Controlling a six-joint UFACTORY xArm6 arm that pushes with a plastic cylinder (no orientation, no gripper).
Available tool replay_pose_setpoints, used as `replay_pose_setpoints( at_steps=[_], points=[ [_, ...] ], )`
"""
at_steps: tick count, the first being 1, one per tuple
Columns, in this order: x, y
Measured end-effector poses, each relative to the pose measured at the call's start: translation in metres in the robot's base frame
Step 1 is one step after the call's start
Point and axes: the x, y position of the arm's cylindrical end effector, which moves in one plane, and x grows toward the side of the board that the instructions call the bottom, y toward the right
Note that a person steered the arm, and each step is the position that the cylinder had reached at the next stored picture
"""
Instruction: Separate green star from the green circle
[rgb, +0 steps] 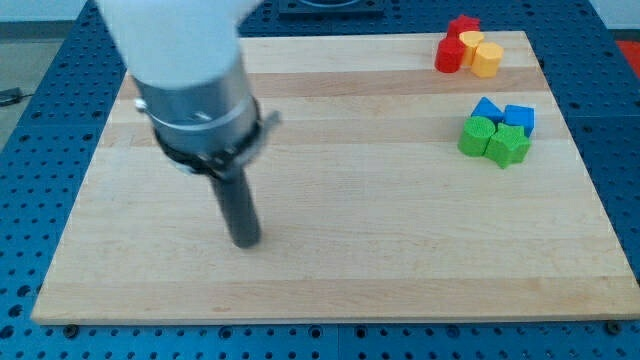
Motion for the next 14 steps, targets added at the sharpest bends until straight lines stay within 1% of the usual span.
replay_pose_setpoints(
  at_steps=[1, 2, 3, 4, 5, 6, 7, 8, 9, 10, 11, 12, 14],
  points=[
    [0.016, 0.087],
    [0.017, 0.091],
    [0.03, 0.107],
    [0.034, 0.129],
    [0.05, 0.149],
    [0.047, 0.219],
    [0.035, 0.277],
    [0.007, 0.299],
    [-0.034, 0.328],
    [-0.067, 0.345],
    [-0.108, 0.345],
    [-0.132, 0.345],
    [-0.162, 0.337]
  ],
)
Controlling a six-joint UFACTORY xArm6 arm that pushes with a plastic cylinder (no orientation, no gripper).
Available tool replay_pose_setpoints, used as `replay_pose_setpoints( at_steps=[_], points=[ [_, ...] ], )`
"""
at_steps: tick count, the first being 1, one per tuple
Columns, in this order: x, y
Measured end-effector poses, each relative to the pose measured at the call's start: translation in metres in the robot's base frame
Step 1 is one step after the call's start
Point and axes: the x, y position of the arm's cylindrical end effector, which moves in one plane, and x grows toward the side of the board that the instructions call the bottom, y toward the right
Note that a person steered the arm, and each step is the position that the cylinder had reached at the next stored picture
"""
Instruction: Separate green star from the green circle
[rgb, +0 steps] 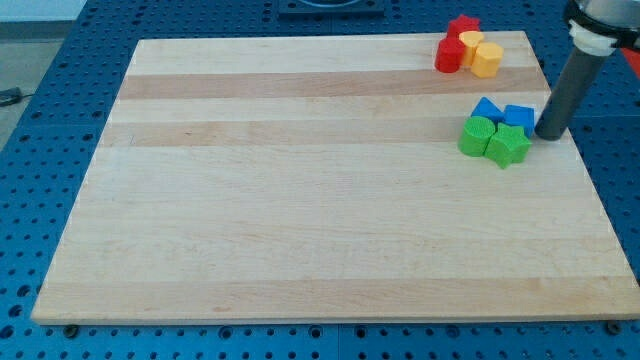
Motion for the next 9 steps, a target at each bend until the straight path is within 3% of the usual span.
replay_pose_setpoints(
  at_steps=[4, 9],
  points=[
    [-0.018, -0.043],
    [0.041, -0.076]
  ],
)
